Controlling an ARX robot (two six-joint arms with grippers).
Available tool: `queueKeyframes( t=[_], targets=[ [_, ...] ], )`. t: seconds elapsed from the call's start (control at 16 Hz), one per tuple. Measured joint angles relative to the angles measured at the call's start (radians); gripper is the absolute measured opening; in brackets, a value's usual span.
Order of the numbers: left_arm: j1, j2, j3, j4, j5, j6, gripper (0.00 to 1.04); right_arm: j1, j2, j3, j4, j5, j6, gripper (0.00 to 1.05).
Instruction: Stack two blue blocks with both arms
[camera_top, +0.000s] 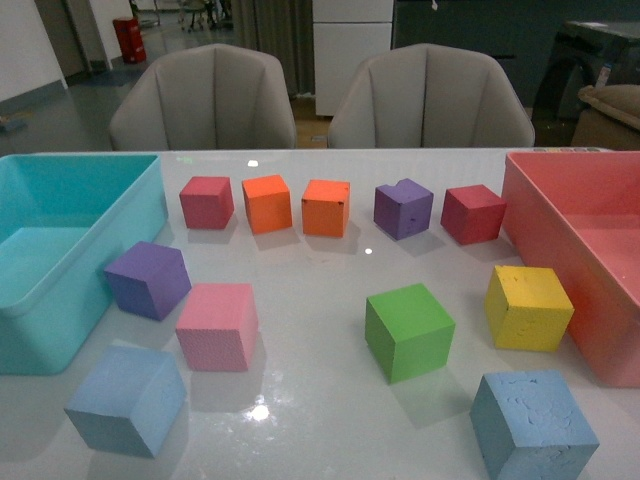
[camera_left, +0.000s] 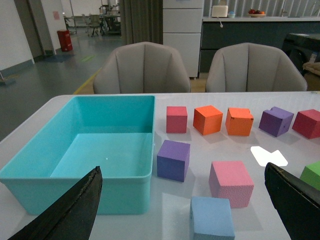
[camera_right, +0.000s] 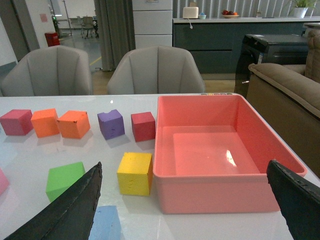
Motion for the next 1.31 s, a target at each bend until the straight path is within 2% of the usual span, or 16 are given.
queueKeyframes(
  t=[0.75,1.0,1.12,1.19,1.31],
  targets=[
    [0.0,0.0,0.0,0.0,0.0,0.0,0.98,0.0,0.001,0.0,-0.002,0.003,0.0,0.98],
    [0.0,0.0,0.0,0.0,-0.001,0.0,0.98,0.079,0.087,0.014,0.034,0.18,0.002,0.98],
    [0.0,0.0,0.0,0.0,0.0,0.0,0.98,0.129,0.224,0.051,0.122,0.281,-0.002,0.98],
    [0.0,0.0,0.0,0.0,0.0,0.0,0.98,0.164,0.347,0.098,0.223,0.34,-0.005,0.98],
    [0.0,0.0,0.0,0.0,0.0,0.0,0.98,0.179,0.67,0.237,0.422,0.306,0.012,0.98]
  ],
)
